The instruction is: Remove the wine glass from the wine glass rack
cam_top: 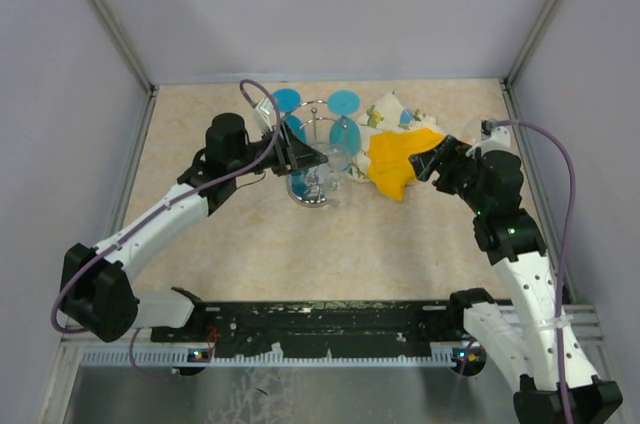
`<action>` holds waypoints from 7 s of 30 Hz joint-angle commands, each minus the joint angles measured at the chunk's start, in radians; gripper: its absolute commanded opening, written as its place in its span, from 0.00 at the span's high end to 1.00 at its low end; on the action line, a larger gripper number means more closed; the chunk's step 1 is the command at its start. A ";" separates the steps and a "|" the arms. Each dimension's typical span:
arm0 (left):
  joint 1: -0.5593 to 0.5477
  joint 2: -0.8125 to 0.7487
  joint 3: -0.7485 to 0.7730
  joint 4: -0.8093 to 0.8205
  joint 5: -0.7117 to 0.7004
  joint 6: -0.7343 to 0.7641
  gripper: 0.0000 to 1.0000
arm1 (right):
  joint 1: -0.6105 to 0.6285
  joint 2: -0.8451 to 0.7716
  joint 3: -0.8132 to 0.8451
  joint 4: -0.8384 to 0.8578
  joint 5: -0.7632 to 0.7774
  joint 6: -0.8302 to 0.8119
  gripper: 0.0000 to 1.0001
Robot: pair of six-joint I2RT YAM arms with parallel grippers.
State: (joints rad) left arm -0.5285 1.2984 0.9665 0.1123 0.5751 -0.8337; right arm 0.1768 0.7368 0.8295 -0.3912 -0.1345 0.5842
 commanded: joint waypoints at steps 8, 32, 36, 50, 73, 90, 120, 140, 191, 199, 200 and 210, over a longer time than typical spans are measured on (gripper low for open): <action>-0.009 0.077 0.045 0.021 -0.042 0.023 0.45 | 0.005 -0.091 -0.009 0.015 0.067 -0.018 0.21; -0.009 0.117 0.092 0.045 -0.039 0.039 0.92 | 0.005 -0.109 -0.052 0.042 0.085 -0.013 0.19; -0.009 0.098 0.093 0.038 -0.041 0.040 1.00 | 0.005 -0.110 -0.059 0.047 0.084 -0.011 0.19; -0.008 0.057 0.065 0.049 0.000 -0.008 0.97 | 0.005 -0.109 -0.076 0.064 0.072 -0.004 0.19; -0.021 0.060 0.032 0.094 0.093 -0.094 1.00 | 0.006 -0.098 -0.094 0.091 0.052 0.010 0.17; -0.056 0.052 -0.040 0.198 0.156 -0.172 1.00 | 0.005 -0.082 -0.084 0.084 0.023 0.011 0.14; -0.227 -0.171 -0.189 0.329 0.257 0.177 1.00 | -0.009 -0.260 -0.507 0.576 -0.614 1.135 0.21; -0.386 -0.251 -0.136 0.168 0.076 0.523 1.00 | -0.008 -0.347 -0.497 0.381 -0.667 1.105 0.01; -0.550 -0.188 -0.046 0.118 0.082 0.628 1.00 | 0.020 -0.150 -0.592 0.825 -0.640 1.212 0.18; -0.549 -0.177 -0.052 0.124 0.081 0.635 1.00 | 0.020 -0.153 -0.587 0.837 -0.644 1.217 0.23; -0.550 -0.172 -0.052 0.125 0.082 0.636 1.00 | 0.021 -0.154 -0.586 0.836 -0.645 1.217 0.25; -0.549 -0.166 -0.045 0.125 0.076 0.633 0.85 | 0.021 -0.154 -0.590 0.823 -0.631 1.201 0.36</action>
State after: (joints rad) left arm -1.0721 1.1336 0.8902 0.2050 0.6716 -0.2192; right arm 0.1898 0.5964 0.2333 0.3737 -0.7509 1.7927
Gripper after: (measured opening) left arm 0.028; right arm 0.700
